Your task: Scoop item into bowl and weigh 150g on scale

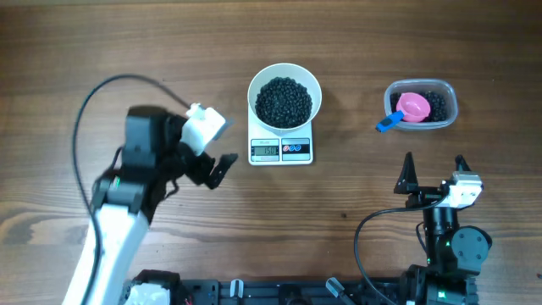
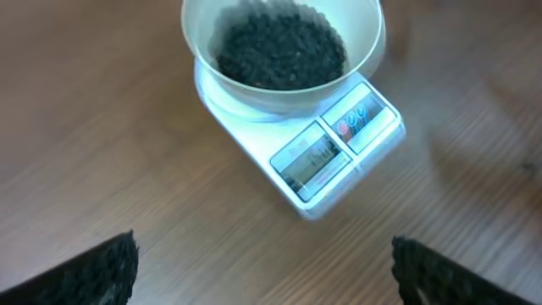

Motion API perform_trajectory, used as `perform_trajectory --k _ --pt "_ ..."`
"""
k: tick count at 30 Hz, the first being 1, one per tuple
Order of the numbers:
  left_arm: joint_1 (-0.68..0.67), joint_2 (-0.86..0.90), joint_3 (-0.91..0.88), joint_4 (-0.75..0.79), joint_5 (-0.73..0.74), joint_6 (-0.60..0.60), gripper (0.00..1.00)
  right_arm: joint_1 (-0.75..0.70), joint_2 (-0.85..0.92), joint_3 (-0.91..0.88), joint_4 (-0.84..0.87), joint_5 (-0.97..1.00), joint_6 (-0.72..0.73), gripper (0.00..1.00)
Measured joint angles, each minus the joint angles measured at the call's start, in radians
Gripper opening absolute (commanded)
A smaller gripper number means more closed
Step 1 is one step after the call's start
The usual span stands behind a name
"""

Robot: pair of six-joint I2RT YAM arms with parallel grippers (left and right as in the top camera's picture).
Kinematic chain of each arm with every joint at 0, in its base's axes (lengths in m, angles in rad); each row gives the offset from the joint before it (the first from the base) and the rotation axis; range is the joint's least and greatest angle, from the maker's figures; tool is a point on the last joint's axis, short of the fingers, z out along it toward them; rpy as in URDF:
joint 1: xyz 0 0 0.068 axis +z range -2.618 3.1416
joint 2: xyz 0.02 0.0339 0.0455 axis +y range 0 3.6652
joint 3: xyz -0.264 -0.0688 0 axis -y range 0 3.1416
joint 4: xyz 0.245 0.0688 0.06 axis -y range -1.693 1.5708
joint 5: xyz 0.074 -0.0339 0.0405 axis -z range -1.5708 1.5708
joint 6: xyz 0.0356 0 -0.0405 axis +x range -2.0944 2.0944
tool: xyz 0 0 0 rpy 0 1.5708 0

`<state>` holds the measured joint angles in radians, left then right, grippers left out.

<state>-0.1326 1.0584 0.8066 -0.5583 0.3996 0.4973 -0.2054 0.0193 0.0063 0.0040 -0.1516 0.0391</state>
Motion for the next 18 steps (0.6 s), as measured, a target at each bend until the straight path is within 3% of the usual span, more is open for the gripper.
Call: perform_trajectory --k 7,18 --pt "0.080 -0.431 -0.285 0.239 -0.044 -0.138 1.00 0.000 0.000 0.000 0.000 0.000 0.000 1.00" --pt "0.188 -0.960 -0.505 0.253 -0.119 -0.241 1.00 0.000 0.000 0.000 0.000 0.000 0.000 1.00"
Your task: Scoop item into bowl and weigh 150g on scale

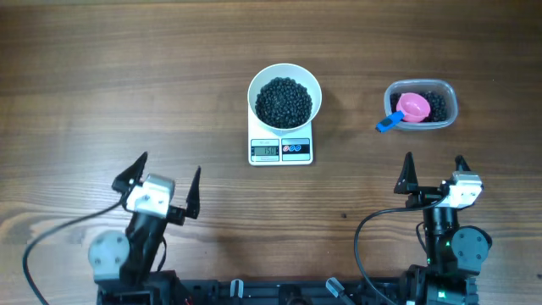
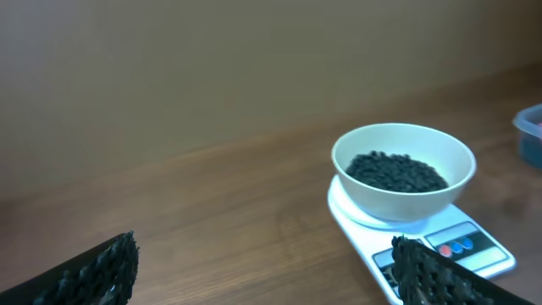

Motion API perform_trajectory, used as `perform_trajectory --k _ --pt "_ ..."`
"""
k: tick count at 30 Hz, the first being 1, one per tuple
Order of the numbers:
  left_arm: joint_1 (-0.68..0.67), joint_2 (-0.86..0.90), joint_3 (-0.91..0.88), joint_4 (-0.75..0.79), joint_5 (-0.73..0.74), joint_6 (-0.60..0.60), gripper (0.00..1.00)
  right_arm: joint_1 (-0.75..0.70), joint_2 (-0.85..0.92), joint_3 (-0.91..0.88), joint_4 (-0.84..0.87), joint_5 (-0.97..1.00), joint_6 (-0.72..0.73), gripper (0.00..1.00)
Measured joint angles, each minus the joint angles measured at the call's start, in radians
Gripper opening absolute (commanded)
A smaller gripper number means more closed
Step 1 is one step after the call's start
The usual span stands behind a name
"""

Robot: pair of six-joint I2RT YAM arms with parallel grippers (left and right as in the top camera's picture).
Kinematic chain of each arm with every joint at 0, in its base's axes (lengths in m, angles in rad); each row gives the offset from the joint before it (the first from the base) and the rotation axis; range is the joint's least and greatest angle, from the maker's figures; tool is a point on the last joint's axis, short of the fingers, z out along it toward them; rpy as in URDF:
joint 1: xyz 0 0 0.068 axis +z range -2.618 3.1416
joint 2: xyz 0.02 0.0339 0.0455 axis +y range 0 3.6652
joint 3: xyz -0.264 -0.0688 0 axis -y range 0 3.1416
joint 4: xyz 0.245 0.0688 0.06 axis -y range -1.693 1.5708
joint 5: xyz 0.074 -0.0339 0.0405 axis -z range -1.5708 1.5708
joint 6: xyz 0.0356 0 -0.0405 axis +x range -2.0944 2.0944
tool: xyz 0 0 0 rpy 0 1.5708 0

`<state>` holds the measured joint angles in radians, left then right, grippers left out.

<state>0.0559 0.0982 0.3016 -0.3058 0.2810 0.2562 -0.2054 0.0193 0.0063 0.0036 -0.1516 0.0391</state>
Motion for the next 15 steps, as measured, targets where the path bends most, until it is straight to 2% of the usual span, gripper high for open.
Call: perform_trajectory --k 7,15 --pt "0.019 -0.084 -0.085 0.088 -0.041 -0.012 1.00 0.000 0.000 0.000 0.000 0.000 0.000 1.00" --pt "0.019 -0.085 -0.250 0.409 -0.109 -0.016 1.00 0.000 0.000 0.000 0.000 0.000 0.000 1.00"
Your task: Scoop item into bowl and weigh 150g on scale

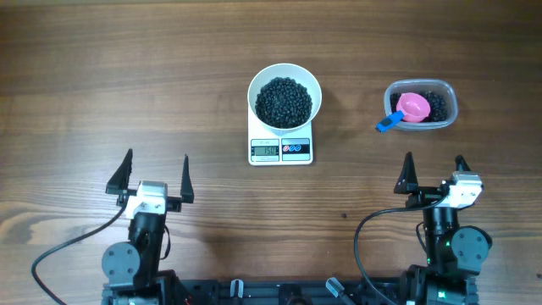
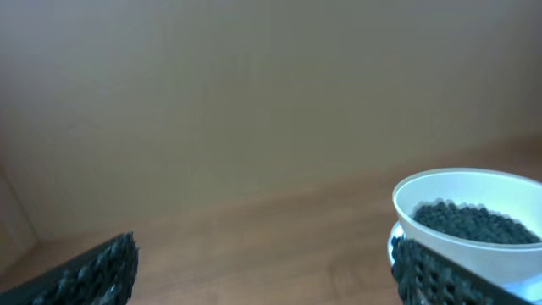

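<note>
A white bowl (image 1: pixel 284 95) full of black beans sits on the white scale (image 1: pixel 280 150), whose display shows digits. In the left wrist view the bowl (image 2: pixel 474 222) appears at the right edge. A clear tub (image 1: pixel 421 104) at the back right holds black beans and a pink scoop (image 1: pixel 412 107) with a blue handle. My left gripper (image 1: pixel 149 172) stands open at the front left, nothing between its fingers. My right gripper (image 1: pixel 433 174) stands open at the front right, also empty.
The wooden table (image 1: pixel 127 76) carries only the scale, bowl and tub. Both arm bases and cables lie along the front edge. A plain wall fills the upper part of the left wrist view.
My left gripper has shifted slightly left and straightened, now pointing squarely to the back. Its camera looks higher, so the bowl sits lower right in its view. The right arm is unchanged.
My left arm was reached out at the left of the scale, gripper open and looking down at the bowl. Then it stood drawn back at the front left, slightly turned. Now it stands squared at the front edge. Bowl, scale, tub and scoop stayed put.
</note>
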Motion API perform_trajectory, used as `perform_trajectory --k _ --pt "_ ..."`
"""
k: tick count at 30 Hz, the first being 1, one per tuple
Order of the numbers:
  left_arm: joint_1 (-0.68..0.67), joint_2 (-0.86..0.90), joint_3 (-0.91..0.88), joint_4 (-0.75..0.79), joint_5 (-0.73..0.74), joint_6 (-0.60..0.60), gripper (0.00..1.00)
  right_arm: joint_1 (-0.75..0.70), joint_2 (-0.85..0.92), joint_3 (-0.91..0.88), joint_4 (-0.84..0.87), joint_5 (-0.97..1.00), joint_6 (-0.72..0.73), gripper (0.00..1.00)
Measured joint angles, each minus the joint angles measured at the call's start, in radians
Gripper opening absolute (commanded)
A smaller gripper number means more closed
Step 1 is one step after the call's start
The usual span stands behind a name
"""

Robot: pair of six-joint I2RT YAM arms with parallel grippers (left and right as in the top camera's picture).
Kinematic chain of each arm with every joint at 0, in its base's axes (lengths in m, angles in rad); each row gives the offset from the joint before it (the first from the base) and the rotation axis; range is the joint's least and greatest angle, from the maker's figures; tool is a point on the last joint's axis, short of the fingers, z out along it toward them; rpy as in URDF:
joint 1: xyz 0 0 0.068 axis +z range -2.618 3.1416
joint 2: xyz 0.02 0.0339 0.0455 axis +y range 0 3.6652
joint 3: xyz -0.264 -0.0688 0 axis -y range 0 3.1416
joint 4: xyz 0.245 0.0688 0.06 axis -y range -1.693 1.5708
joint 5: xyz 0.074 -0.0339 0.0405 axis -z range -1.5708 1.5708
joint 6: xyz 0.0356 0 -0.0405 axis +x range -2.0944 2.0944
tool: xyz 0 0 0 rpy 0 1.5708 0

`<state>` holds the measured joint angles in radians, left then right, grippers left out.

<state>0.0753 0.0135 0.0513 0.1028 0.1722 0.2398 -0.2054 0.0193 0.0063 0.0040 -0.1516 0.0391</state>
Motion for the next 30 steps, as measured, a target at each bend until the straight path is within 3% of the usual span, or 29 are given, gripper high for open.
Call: perform_trajectory --k 8,16,30 --pt "0.000 0.000 -0.039 0.025 -0.040 -0.039 1.00 0.000 0.000 0.000 0.000 0.000 0.000 1.00" --pt "0.000 0.000 -0.041 -0.160 -0.017 -0.097 1.00 0.000 0.000 0.000 0.000 0.000 0.000 1.00" --pt "0.000 -0.001 -0.041 -0.160 -0.006 -0.104 1.00 0.000 0.000 0.000 0.000 0.000 0.000 1.00"
